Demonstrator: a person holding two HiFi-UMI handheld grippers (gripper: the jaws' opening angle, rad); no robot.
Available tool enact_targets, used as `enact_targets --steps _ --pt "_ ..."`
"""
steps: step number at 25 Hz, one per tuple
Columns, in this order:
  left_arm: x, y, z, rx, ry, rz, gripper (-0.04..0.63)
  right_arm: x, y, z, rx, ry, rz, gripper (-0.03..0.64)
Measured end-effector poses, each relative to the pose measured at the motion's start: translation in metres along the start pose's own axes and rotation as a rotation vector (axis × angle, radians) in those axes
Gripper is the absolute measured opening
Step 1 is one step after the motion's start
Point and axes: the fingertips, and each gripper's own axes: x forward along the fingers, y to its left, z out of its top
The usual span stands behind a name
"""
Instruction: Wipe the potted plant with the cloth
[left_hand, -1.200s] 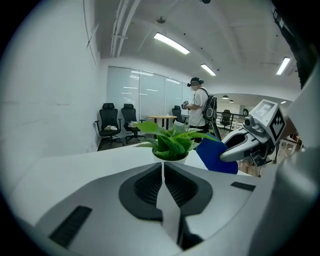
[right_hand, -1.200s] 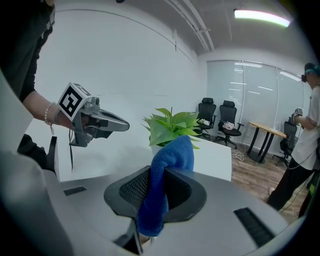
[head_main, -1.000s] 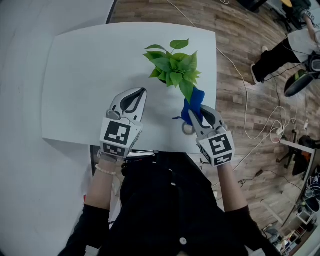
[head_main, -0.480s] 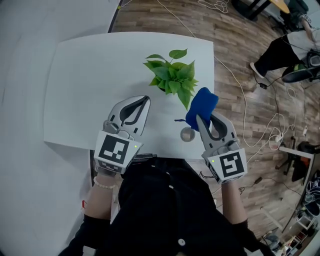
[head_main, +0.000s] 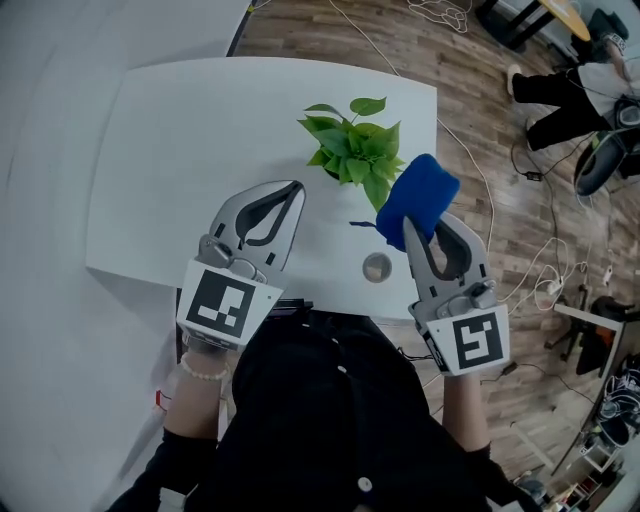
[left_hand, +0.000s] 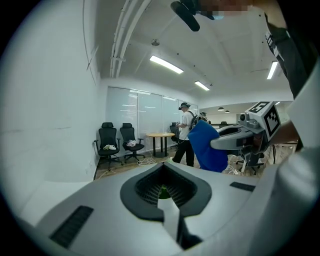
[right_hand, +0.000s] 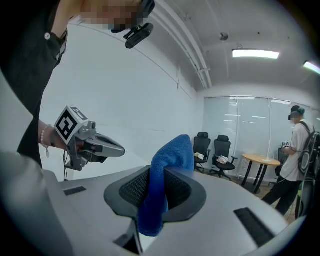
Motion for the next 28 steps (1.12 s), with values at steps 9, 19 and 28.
enact_targets --steps 9,19,28 --pt "-0.004 0.001 0.006 0.013 -0.015 -0.001 0.014 0.004 -0.002 0.005 -0.014 -0.016 -0.012 0.095" --pt "-0.002 0.004 0.003 0.016 -0.015 -0.009 0.014 0.004 0.005 0.001 -0.040 0.022 -0.022 0.095" --pt "0.003 -0.003 -0.002 0.021 -0.007 -0.038 0.014 0.002 0.007 -0.006 -0.025 0.034 -0.024 0.095"
